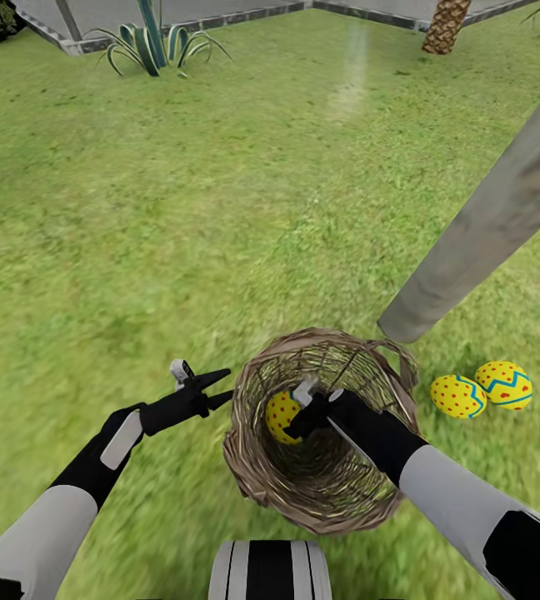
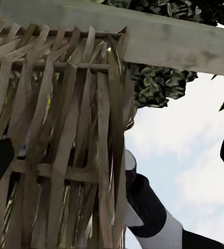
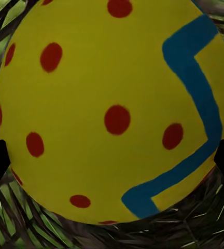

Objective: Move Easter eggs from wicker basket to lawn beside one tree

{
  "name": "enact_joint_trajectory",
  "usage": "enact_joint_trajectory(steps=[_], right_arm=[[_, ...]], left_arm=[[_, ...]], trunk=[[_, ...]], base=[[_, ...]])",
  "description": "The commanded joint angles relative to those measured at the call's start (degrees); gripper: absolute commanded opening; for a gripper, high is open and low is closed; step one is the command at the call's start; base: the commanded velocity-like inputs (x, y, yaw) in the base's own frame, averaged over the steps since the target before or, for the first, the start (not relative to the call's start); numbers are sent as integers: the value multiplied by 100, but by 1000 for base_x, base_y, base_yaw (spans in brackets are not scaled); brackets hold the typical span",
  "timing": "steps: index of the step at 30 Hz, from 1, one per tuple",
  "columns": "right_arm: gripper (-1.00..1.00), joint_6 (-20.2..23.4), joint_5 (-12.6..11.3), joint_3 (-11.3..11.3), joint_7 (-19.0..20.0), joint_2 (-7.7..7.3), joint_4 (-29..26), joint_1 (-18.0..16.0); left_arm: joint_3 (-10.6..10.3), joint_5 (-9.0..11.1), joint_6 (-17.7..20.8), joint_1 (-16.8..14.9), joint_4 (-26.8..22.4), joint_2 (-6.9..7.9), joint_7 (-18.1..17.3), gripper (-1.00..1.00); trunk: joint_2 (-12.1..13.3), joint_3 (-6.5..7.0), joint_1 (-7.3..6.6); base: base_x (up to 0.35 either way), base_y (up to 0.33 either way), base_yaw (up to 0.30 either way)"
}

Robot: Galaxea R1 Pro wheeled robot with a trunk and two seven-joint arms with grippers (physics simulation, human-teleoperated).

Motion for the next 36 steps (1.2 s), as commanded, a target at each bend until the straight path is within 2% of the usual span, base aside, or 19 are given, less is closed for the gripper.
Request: enact_joint_trajectory(steps=[1,7,14,17,18,36], right_arm=[[-100,61,-70,18,-3,16,24,21],[-100,98,-66,2,41,-4,116,120],[-100,99,-64,1,42,-4,117,172],[-100,99,-64,-5,42,-4,115,172],[-100,99,-64,-4,42,-6,111,172],[-100,99,-80,-7,42,-7,124,172]], left_arm=[[14,67,0,30,7,5,-38,100],[209,266,-11,26,16,173,-64,100],[437,502,20,26,86,401,-290,100],[535,597,20,26,86,498,-387,100],[1820,597,20,26,86,917,-710,100],[1837,555,70,26,64,934,-687,100]], trunk=[[-2,-3,-1],[-2,-3,-1],[-2,-3,-1],[2,63,-9],[4,85,-11],[28,484,-58]], base=[[0,0,0],[0,0,0],[0,0,0],[0,0,0],[0,0,0],[-14,0,0]])
